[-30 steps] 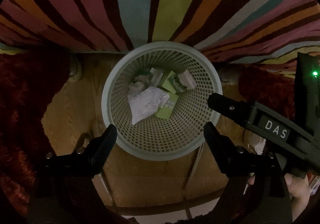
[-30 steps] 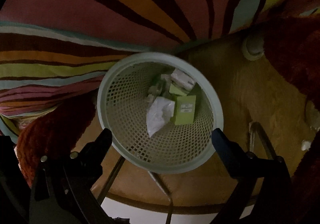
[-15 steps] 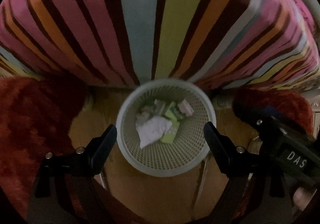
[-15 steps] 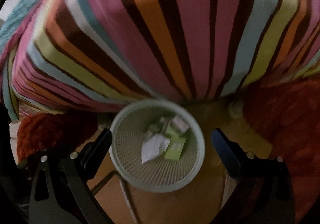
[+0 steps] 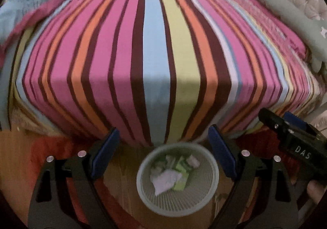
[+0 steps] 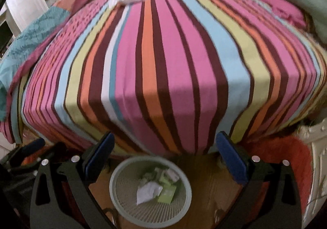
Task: Collect trash
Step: 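Move both tools back over the bed toward the crumpled paper and white packet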
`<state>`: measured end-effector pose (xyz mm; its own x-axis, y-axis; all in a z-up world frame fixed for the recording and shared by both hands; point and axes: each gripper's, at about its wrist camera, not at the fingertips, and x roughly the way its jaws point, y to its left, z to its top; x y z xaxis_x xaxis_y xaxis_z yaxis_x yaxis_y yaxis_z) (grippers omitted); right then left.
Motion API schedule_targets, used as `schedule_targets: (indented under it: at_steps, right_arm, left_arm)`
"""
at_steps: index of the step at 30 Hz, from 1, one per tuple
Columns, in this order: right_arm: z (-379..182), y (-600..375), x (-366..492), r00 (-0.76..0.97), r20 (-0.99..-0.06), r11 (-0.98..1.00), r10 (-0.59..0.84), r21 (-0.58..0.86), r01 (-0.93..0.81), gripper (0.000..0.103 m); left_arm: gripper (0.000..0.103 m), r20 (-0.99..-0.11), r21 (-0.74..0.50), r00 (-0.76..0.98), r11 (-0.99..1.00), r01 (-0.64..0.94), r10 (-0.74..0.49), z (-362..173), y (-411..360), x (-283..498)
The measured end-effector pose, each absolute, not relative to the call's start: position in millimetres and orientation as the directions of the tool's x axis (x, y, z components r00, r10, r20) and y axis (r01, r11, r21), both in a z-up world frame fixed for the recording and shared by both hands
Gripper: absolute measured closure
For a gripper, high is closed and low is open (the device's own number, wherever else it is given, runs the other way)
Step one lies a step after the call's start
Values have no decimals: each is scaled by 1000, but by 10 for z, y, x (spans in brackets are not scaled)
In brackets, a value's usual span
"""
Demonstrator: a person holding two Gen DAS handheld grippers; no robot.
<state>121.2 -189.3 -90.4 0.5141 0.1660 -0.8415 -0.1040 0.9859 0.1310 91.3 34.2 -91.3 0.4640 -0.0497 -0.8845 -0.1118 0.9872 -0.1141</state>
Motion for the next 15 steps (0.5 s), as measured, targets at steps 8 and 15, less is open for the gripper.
schedule_targets:
  at_steps: [8, 15]
  right_arm:
    - [-746, -1934, 1609, 567, -811, 990, 143, 106, -98, 8]
    - [-501, -1980, 2055, 617, -770, 986, 164, 124, -108, 8]
  left_arm:
    - [17, -855, -115, 517, 987, -112, -41, -689, 408, 1421]
    - [17, -828, -118, 559, 990, -80, -54, -521, 397, 1911]
